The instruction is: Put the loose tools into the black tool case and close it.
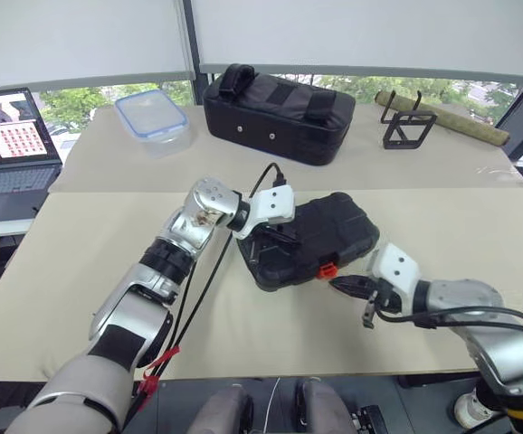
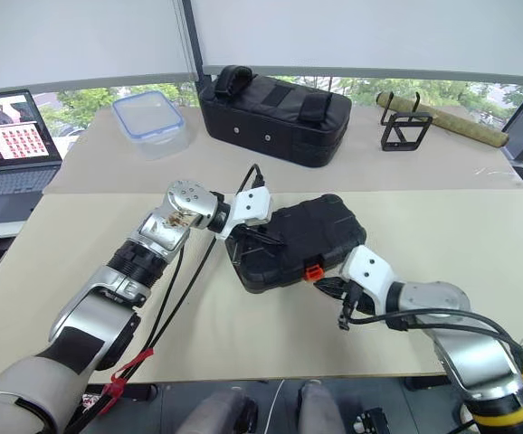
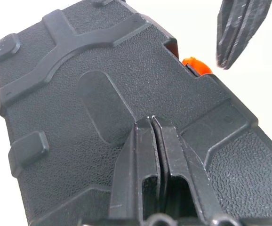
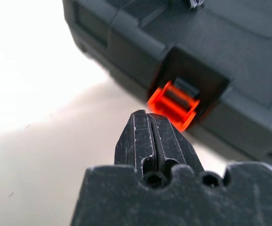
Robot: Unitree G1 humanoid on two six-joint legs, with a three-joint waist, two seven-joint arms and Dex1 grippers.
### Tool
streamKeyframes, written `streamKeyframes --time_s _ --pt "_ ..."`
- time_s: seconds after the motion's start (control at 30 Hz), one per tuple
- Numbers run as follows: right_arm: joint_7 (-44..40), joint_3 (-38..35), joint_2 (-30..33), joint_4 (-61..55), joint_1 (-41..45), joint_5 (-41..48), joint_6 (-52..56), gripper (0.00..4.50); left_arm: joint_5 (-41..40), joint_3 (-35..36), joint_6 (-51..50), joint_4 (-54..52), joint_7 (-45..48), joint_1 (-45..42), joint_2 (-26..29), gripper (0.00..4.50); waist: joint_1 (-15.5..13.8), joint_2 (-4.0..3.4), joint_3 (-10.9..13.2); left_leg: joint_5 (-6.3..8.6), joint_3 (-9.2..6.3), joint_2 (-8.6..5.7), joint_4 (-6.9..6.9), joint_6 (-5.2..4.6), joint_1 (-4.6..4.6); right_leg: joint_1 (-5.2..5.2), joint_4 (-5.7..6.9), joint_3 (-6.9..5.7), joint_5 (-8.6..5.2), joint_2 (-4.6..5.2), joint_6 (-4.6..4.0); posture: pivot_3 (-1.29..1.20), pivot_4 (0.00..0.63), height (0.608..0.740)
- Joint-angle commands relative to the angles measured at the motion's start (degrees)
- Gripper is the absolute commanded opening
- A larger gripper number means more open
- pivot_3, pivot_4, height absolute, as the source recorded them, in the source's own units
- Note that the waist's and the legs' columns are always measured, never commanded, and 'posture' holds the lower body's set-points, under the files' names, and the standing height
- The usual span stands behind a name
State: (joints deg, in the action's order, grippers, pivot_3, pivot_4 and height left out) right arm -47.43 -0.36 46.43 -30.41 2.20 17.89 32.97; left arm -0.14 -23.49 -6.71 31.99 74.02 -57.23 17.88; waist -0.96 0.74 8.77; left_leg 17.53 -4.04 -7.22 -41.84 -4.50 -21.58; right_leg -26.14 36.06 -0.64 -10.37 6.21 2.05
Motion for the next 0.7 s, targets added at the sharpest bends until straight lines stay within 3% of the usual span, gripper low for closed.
streamKeyframes --time_s 0.03,0.43,0.7 --pt "0.64 -2.43 0.3 -3.96 -2.1 1.97 1.83 0.0 2.16 -1.39 -1.23 1.66 -0.04 1.31 -0.08 0.13 0.0 0.01 0.0 0.0 0.0 0.0 0.0 0.0 0.01 0.01 -0.01 0.0 0.0 0.0 0.0 0.0 0.15 0.715" --pt "8.1 7.39 -8.42 9.99 2.92 -8.1 -4.27 0.0 2.3 -1.31 -0.46 2.44 -0.35 -0.99 -3.5 0.13 -0.32 0.01 -0.01 0.0 0.0 -0.02 0.0 0.0 0.0 -0.01 0.0 -0.01 0.0 -0.03 0.01 0.0 0.15 0.715" --pt "10.53 1.15 -13.59 5.7 2.82 -6.05 -13.05 0.0 2.85 -1.5 0.51 2.34 0.05 -0.47 -3.65 0.13 0.31 0.01 0.0 -0.01 0.0 -0.02 0.02 0.01 -0.01 -0.06 0.04 0.02 0.0 -0.12 0.0 0.0 0.15 0.715"
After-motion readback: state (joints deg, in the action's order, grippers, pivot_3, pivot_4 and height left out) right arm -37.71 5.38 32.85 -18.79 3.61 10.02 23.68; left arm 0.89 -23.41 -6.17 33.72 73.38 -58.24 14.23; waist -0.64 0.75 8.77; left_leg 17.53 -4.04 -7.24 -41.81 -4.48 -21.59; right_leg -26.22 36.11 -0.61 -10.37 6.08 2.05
